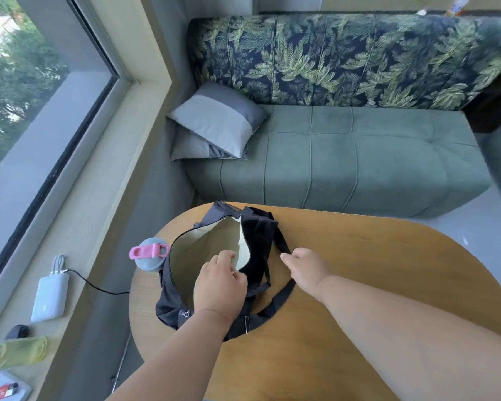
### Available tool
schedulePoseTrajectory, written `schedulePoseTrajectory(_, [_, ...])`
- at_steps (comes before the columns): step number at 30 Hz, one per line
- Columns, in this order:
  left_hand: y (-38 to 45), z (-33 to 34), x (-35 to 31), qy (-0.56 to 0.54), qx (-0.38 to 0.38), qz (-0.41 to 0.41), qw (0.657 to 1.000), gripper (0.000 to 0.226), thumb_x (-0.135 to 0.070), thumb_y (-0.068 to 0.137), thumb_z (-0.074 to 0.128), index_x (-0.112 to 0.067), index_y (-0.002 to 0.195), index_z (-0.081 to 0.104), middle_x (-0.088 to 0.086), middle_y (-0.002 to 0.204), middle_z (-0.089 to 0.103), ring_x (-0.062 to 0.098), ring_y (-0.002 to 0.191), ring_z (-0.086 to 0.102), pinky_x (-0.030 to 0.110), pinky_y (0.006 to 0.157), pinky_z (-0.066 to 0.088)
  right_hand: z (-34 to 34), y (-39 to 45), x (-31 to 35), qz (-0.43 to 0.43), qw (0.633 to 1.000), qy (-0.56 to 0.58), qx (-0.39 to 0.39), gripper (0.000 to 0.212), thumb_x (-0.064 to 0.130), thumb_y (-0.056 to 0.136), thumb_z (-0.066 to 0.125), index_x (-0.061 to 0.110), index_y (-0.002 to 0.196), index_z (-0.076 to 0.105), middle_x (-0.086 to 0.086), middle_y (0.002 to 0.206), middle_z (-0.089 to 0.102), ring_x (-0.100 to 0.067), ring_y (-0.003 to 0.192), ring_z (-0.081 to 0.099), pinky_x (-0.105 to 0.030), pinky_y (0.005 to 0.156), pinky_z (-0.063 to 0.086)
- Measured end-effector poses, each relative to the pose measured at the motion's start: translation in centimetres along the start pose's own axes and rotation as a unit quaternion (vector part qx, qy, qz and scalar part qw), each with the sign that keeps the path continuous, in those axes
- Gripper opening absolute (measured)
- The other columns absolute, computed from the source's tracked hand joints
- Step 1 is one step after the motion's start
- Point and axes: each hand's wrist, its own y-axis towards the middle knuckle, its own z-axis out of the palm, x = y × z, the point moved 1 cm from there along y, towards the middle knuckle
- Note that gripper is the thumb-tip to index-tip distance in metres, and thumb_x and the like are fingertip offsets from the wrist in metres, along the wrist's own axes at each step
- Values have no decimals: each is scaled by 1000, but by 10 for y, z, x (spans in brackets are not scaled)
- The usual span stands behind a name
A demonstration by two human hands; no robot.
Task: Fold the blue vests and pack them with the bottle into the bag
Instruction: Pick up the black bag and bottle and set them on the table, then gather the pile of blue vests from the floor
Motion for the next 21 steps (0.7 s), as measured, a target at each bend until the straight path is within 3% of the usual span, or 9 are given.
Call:
schedulePoseTrajectory(6, [-8, 34, -82, 26, 48, 125, 991, 35, -23, 96, 53, -27, 130, 62, -13, 105, 63, 13, 99, 56, 33, 84, 53, -65, -17, -67, 64, 995, 48, -55, 37, 55, 90, 48, 22, 72, 46, -3, 72, 59, -24, 66, 55, -36, 67, 46])
schedulePoseTrajectory(12, [-40, 101, -163, 68, 128, 222, 964, 38, -26, 94, 52, -30, 129, 64, -17, 97, 64, 9, 93, 57, 25, 76, 49, -133, -52, -185, 152, 970, 110, -154, 39, 50, 89, 54, 18, 66, 49, -7, 69, 65, -32, 70, 62, -40, 68, 50])
schedulePoseTrajectory(15, [-69, 144, -203, 101, 177, 261, 944, 37, -30, 96, 54, -32, 132, 62, -16, 102, 66, 9, 93, 60, 27, 79, 53, -164, -88, -264, 204, 950, 111, -209, 38, 42, 95, 56, 16, 69, 48, -7, 70, 60, -30, 70, 55, -37, 62, 39])
schedulePoseTrajectory(21, [-150, 235, -276, 172, 249, 309, 901, 37, -33, 98, 53, -35, 135, 58, -14, 107, 67, 14, 99, 63, 30, 79, 54, -213, -174, -413, 271, 923, 171, -215, 36, 38, 103, 50, 16, 77, 37, -8, 73, 42, -26, 65, 37, -38, 64, 29])
